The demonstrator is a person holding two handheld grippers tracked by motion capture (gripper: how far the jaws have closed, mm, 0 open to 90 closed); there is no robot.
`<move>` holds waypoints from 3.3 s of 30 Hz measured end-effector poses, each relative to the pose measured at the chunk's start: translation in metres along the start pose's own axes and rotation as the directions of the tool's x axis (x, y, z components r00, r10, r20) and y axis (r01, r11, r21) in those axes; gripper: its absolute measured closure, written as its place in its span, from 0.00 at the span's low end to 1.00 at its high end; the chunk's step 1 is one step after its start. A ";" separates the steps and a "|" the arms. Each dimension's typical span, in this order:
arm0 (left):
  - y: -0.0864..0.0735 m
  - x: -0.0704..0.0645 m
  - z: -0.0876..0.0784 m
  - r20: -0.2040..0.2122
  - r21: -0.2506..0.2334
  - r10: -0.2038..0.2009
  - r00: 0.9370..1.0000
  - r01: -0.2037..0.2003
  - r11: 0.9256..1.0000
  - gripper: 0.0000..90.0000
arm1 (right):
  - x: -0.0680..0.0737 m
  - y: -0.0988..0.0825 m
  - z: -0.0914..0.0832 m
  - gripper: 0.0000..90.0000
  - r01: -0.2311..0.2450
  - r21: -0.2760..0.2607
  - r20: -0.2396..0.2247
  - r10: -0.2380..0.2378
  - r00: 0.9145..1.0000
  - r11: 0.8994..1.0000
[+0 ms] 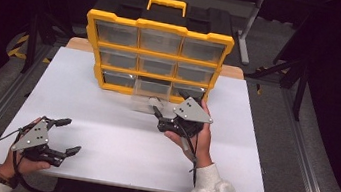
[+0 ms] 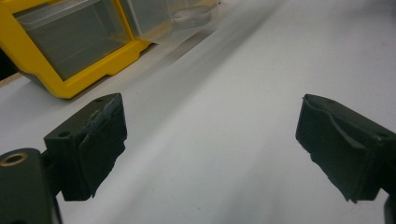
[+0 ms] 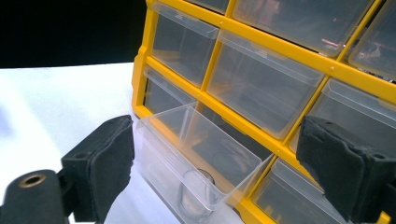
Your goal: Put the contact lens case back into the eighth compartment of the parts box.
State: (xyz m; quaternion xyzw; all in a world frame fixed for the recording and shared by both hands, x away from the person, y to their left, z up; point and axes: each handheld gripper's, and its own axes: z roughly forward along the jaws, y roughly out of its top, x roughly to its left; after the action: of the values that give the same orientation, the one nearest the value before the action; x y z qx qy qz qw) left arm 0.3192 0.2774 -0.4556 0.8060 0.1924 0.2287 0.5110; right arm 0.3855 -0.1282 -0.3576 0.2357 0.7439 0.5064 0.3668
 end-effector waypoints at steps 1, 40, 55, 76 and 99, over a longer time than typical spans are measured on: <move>0.000 0.000 0.000 -0.001 0.002 0.000 1.000 0.000 1.000 0.11 | 0.001 0.000 -0.001 0.14 0.007 0.001 -0.003 -0.007 1.000 1.000; 0.001 -0.001 0.000 0.002 0.005 0.008 1.000 -0.008 1.000 0.11 | 0.004 -0.016 -0.037 0.14 0.093 0.055 -0.021 -0.092 0.996 0.994; 0.000 -0.001 0.001 0.000 0.011 0.012 1.000 -0.012 1.000 0.11 | 0.003 -0.030 -0.052 0.14 0.106 0.087 -0.024 -0.104 0.994 0.991; 0.000 -0.002 0.001 0.002 0.011 0.010 1.000 -0.010 1.000 0.11 | -0.004 -0.063 -0.071 0.14 0.102 0.148 -0.013 -0.101 0.995 0.984; 0.000 -0.001 0.004 -0.003 0.022 0.012 1.000 -0.012 1.000 0.11 | -0.013 -0.116 -0.090 0.14 0.034 0.194 0.018 -0.038 0.999 0.980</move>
State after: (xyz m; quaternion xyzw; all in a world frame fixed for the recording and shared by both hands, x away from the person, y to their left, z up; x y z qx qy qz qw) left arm 0.3206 0.2741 -0.4569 0.8122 0.1910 0.2309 0.5006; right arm 0.3255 -0.2333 -0.4410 0.2624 0.7897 0.4224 0.3593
